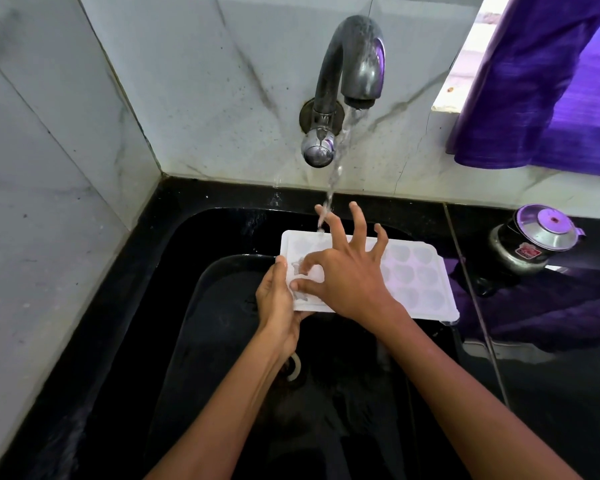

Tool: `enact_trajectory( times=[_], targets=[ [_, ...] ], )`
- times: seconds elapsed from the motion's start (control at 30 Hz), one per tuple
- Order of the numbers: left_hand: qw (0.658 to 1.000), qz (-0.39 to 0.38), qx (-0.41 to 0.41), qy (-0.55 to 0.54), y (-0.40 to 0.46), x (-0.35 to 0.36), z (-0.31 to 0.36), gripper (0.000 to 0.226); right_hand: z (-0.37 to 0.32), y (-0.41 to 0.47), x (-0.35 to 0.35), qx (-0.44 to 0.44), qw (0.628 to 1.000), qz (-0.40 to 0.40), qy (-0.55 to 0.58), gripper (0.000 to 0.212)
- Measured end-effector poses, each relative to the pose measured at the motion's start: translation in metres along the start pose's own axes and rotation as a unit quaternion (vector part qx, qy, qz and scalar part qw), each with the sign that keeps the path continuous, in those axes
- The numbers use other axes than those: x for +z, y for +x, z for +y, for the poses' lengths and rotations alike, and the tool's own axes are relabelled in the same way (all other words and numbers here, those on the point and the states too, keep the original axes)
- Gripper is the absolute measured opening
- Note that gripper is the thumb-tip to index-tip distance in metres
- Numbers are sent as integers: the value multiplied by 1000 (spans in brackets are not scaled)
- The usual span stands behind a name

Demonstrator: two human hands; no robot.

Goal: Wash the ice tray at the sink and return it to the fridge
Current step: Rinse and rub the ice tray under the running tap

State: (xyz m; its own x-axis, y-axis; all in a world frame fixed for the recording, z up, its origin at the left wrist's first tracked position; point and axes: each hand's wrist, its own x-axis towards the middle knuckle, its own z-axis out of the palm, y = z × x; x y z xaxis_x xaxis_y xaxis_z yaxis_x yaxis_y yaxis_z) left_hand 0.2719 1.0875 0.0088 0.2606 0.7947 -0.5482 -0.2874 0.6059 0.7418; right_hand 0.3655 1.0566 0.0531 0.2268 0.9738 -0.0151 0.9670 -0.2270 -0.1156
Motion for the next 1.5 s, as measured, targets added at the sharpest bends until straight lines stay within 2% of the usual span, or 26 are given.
enact_trajectory(
  times=[0.13, 0.3, 0.47, 0.53, 0.63, 0.7, 0.83, 0.87, 0.93, 1.13, 1.3, 1.4, 1.5],
  targets=[
    [1000, -6, 0, 4, 0, -1, 0, 33, -1, -2, -2, -18, 999, -23, -24, 36],
    [1000, -5, -3, 9, -1, 0, -1, 33, 1, 2, -4, -12, 1000, 10, 8, 33],
    [1000, -8, -6, -1, 0, 0, 1, 36, 1, -1, 1, -24, 999, -29, -19, 35],
    [1000, -10, -8, -3, -1, -1, 1, 38, 0, 0, 3, -23, 1000, 14, -3, 28],
    [1000, -7, -5, 1, 0, -1, 3, 37, -1, -2, 5, 2, 991, 121, 57, 18],
    [1000, -2, -4, 1, 1, -1, 6, 35, -3, -7, 12, -21, 987, 146, 58, 14],
    [1000, 10, -6, -4, 2, -2, 11, 36, -4, -20, 31, -87, 986, 143, -4, 5],
    [1000, 14, -8, -3, 2, -2, 12, 35, -3, -21, 33, -93, 986, 140, -8, 8],
    [1000, 20, -11, -4, 2, -3, 13, 30, -4, -21, 33, -91, 986, 139, 5, 18],
    [999, 35, -4, -8, 1, -4, 14, 30, -7, -19, 27, -54, 987, 142, 41, 23],
    [999, 35, -21, -6, -1, -5, 9, 37, -9, -19, 31, -79, 992, 102, 3, 23],
    [999, 32, -9, -2, -2, -6, 9, 35, -12, -18, 22, -61, 994, 90, 34, 19],
    [1000, 23, 1, -17, 0, -6, 11, 33, -4, -16, 9, -7, 992, 39, 117, 16]
  ],
)
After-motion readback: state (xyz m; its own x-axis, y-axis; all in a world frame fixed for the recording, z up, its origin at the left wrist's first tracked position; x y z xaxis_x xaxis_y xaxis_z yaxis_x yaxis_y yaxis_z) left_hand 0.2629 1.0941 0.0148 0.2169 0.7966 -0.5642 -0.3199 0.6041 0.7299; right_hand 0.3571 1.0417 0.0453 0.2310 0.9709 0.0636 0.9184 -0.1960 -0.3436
